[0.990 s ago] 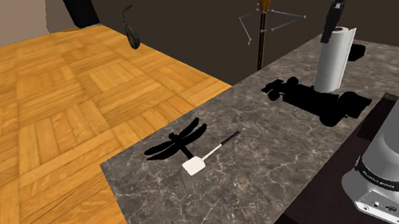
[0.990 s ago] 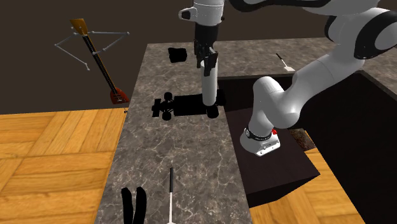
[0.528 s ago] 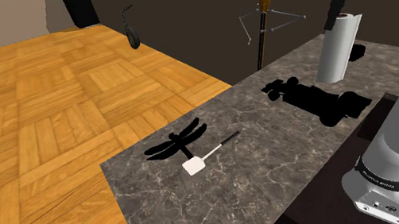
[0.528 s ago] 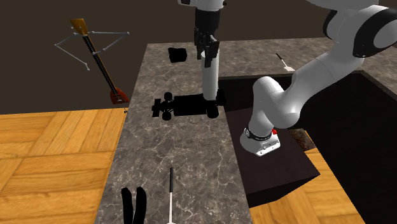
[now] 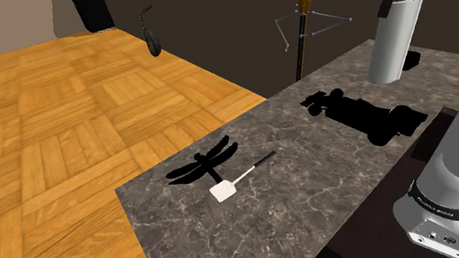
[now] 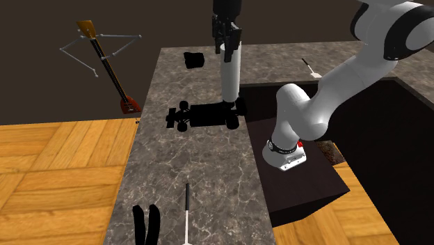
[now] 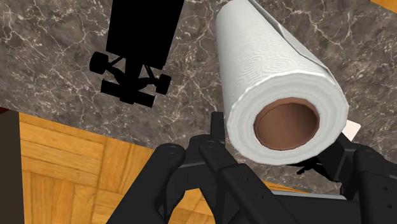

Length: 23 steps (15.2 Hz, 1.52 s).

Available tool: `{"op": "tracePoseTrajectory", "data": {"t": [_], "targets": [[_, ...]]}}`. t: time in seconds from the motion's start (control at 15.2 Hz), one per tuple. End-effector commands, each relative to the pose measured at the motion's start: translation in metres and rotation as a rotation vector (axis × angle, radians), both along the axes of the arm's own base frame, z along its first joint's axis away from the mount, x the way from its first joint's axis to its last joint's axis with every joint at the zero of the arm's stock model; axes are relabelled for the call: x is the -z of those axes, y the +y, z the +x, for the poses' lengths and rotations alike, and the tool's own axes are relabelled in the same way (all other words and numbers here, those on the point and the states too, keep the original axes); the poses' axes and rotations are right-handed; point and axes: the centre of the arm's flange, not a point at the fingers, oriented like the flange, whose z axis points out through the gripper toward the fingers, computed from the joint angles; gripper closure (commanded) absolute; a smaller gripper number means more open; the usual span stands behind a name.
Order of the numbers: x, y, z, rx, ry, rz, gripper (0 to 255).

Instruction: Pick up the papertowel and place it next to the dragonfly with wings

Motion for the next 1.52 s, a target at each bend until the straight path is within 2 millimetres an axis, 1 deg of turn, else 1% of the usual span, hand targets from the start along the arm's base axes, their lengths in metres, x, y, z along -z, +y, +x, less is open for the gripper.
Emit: {"op": "tracePoseTrajectory", "data": {"t": [0.0,1.45], "targets": [[-0.01,-0.001,0.001,0.0,0.0,0.0,255],[-0.012,0.146,0.251,0.0,0.0,0.0,255]]}}
